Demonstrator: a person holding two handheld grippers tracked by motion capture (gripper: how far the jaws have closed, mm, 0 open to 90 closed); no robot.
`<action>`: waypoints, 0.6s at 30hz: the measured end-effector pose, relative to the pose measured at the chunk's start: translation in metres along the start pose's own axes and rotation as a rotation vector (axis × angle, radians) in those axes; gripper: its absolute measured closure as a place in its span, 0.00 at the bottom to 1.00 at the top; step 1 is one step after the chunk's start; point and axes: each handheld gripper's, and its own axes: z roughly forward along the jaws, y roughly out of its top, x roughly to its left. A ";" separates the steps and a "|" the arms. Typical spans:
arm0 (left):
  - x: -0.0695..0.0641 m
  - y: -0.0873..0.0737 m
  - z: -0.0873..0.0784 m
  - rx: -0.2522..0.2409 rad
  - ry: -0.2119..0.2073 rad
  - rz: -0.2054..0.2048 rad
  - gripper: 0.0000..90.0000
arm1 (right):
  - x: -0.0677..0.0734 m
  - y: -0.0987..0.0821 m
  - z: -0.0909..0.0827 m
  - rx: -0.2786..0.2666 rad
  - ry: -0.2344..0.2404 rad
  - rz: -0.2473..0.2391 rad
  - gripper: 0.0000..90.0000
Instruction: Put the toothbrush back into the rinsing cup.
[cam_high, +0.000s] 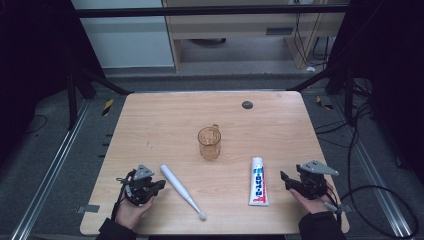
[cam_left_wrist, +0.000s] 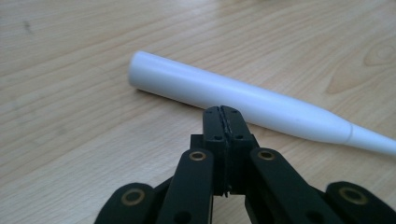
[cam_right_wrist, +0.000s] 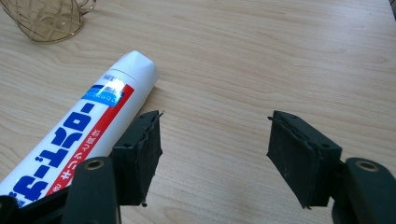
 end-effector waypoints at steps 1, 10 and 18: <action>-0.001 0.000 0.001 0.006 -0.004 0.007 0.99 | 0.000 0.000 0.000 0.001 -0.001 -0.005 0.38; -0.013 0.002 0.004 0.026 -0.052 0.046 0.99 | 0.001 0.000 0.001 0.007 -0.003 -0.009 0.38; -0.022 0.002 0.009 0.059 -0.082 0.080 0.99 | 0.001 -0.001 0.002 0.016 -0.003 -0.014 0.38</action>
